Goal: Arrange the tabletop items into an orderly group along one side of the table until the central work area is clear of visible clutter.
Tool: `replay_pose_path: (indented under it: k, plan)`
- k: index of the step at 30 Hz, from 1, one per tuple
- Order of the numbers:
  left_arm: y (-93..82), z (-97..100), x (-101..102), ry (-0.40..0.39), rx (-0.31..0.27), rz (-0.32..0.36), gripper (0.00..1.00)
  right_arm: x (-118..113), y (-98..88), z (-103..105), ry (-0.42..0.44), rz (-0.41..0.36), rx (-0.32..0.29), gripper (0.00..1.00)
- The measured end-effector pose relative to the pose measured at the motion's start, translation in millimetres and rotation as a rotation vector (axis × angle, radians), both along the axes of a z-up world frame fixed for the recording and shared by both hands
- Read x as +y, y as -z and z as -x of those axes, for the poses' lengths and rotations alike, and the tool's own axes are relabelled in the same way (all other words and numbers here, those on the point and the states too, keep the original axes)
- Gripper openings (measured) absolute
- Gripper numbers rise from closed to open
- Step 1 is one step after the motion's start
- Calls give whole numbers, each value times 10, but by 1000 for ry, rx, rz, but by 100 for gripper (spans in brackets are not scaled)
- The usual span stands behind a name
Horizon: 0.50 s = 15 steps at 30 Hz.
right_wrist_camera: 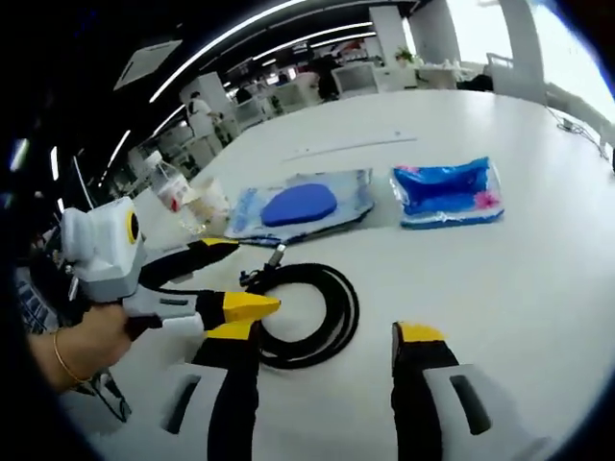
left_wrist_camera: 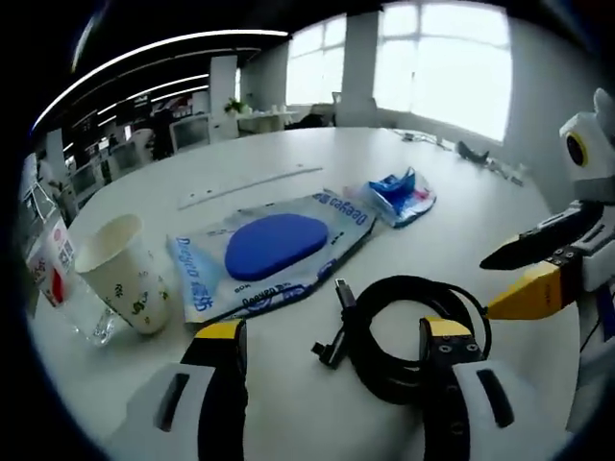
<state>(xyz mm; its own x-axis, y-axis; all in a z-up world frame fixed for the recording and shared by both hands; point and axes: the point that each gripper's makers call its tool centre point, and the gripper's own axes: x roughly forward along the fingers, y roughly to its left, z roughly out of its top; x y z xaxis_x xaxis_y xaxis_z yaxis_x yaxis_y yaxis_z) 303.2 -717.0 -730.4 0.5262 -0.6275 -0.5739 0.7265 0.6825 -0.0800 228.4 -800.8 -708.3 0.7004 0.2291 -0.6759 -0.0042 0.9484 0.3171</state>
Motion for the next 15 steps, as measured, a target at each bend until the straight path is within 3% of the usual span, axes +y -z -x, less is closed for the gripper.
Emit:
replay_pose_path:
  k: [4,8,9,15]
  plan:
    - [33,29,8,6,16,-8,61,85,92,26,20,-35,34,40]
    - [76,76,30,-20,83,31,53,141,155,59,40,-64,55,32]
    - [53,54,37,-21,62,29,52,166,165,65,40,-81,59,30]
    - [52,81,34,-13,85,33,39,256,212,79,4,-103,67,18]
